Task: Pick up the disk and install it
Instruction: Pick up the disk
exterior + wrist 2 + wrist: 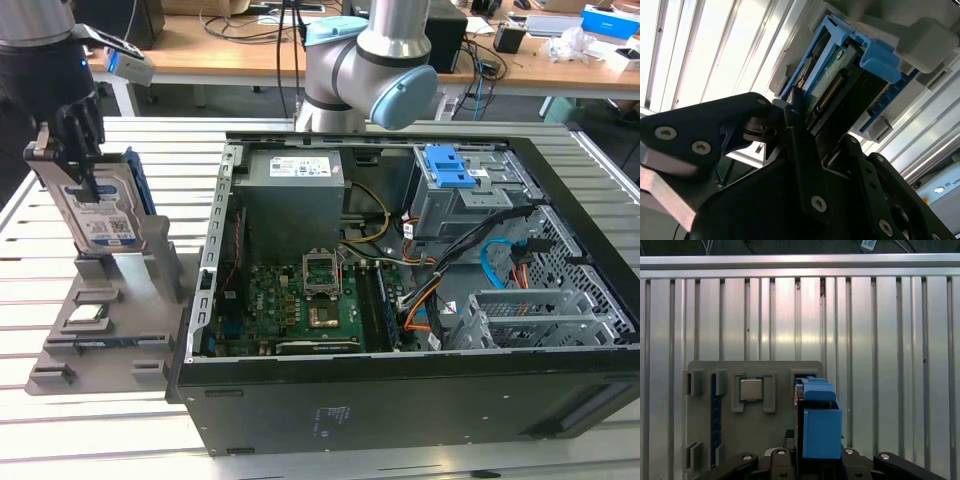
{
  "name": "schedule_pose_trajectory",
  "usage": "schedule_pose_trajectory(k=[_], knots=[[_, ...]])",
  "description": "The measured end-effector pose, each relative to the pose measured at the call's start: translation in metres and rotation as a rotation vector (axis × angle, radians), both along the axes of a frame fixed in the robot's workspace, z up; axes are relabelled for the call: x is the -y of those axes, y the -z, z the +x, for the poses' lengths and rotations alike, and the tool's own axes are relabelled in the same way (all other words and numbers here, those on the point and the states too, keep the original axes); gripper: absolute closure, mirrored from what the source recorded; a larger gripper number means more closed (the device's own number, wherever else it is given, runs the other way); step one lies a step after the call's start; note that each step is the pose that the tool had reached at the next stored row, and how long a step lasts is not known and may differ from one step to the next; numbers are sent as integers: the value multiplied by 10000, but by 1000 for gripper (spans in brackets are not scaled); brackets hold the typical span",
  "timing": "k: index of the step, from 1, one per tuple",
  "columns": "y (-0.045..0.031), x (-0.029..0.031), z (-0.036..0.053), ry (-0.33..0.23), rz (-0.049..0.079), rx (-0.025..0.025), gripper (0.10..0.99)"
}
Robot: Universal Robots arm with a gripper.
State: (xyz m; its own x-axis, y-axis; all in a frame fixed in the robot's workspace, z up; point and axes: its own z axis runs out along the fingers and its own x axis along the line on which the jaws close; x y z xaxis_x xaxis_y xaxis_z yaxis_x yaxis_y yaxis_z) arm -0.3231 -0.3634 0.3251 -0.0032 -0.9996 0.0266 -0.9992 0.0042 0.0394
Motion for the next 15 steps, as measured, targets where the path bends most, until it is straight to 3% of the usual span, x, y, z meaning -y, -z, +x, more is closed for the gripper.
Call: schedule_pose_trajectory(k=[15], knots=[[-177,-7,0,0,1,0,729]])
